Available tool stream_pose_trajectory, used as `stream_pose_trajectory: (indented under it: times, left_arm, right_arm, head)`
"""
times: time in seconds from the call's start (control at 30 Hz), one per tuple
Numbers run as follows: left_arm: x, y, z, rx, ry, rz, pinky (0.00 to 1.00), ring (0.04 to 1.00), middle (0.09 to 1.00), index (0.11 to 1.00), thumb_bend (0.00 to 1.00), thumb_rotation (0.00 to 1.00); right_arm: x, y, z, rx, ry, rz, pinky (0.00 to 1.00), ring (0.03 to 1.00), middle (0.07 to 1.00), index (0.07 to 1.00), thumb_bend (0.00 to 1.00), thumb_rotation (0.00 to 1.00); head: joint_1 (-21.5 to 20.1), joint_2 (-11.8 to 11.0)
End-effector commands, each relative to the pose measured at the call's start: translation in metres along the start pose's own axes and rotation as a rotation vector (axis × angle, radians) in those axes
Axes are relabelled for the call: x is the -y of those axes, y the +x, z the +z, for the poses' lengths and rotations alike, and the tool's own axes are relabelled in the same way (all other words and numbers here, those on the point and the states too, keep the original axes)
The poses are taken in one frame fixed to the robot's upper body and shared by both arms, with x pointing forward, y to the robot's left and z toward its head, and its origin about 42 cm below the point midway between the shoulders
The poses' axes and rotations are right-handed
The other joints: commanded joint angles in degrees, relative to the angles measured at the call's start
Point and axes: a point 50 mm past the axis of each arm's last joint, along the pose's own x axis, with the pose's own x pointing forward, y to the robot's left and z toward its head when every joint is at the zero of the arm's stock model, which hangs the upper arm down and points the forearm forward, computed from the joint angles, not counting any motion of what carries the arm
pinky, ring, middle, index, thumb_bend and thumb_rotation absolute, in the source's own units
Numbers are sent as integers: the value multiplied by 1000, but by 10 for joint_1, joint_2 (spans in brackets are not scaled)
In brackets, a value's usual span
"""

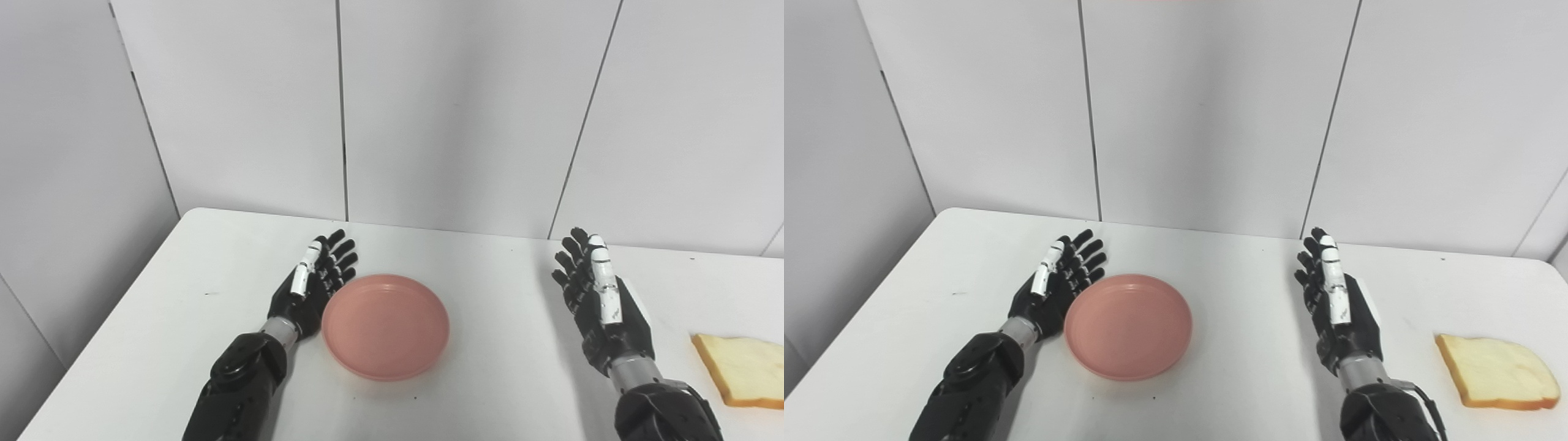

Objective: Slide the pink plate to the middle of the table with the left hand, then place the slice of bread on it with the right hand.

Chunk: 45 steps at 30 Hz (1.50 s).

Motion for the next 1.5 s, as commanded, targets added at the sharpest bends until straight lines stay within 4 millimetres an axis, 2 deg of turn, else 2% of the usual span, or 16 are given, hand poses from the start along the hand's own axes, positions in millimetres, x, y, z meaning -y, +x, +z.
stream_pose_trajectory:
  times: [0.0, 0.2, 0.33, 0.5, 0.63, 0.93, 1.2, 1.33, 1.47]
  left_arm:
    - [13, 3, 8, 1, 30, -40, 998, 977, 967, 950, 323, 1000]
    - [39, 0, 5, -21, 28, -123, 992, 971, 969, 952, 316, 1000]
    - [50, -4, 2, -31, 20, -160, 985, 973, 968, 956, 320, 1000]
    - [62, -6, -2, -37, -9, -181, 977, 968, 964, 951, 318, 1000]
    - [63, -10, 4, -28, -16, -173, 982, 977, 973, 958, 333, 1000]
    - [64, -19, 40, 89, -16, -114, 986, 976, 974, 968, 360, 1000]
    - [61, -23, 48, 142, 39, -89, 990, 972, 975, 967, 377, 1000]
    - [61, -27, 53, 154, 58, -96, 976, 970, 972, 964, 384, 1000]
    - [63, -36, 60, 203, 146, -54, 962, 952, 956, 946, 379, 1000]
  right_arm:
    - [-11, 4, 19, 77, -5, 35, 1000, 1000, 1000, 1000, 275, 1000]
    - [-17, 4, 19, 68, -6, 29, 1000, 1000, 1000, 1000, 301, 1000]
    - [-22, 4, 21, 74, -8, 29, 1000, 1000, 1000, 1000, 299, 1000]
    - [-27, 3, 23, 80, -27, 31, 1000, 1000, 1000, 1000, 308, 1000]
    - [-30, 1, 25, 89, -17, 31, 1000, 1000, 1000, 1000, 304, 1000]
    - [-35, -1, 28, 102, -46, 24, 1000, 1000, 1000, 1000, 303, 1000]
    - [-36, -2, 30, 110, -80, 22, 1000, 1000, 1000, 1000, 306, 1000]
    - [-36, -1, 33, 123, -156, 14, 1000, 1000, 1000, 1000, 300, 1000]
    - [-32, 1, 38, 159, -203, -5, 1000, 1000, 1000, 1000, 315, 1000]
  head:
    - [-12, 6]
    - [-24, 20]
    - [-44, 29]
    - [-40, 36]
    - [-41, 41]
    - [-47, 45]
    - [-55, 49]
    - [-62, 48]
    - [-77, 44]
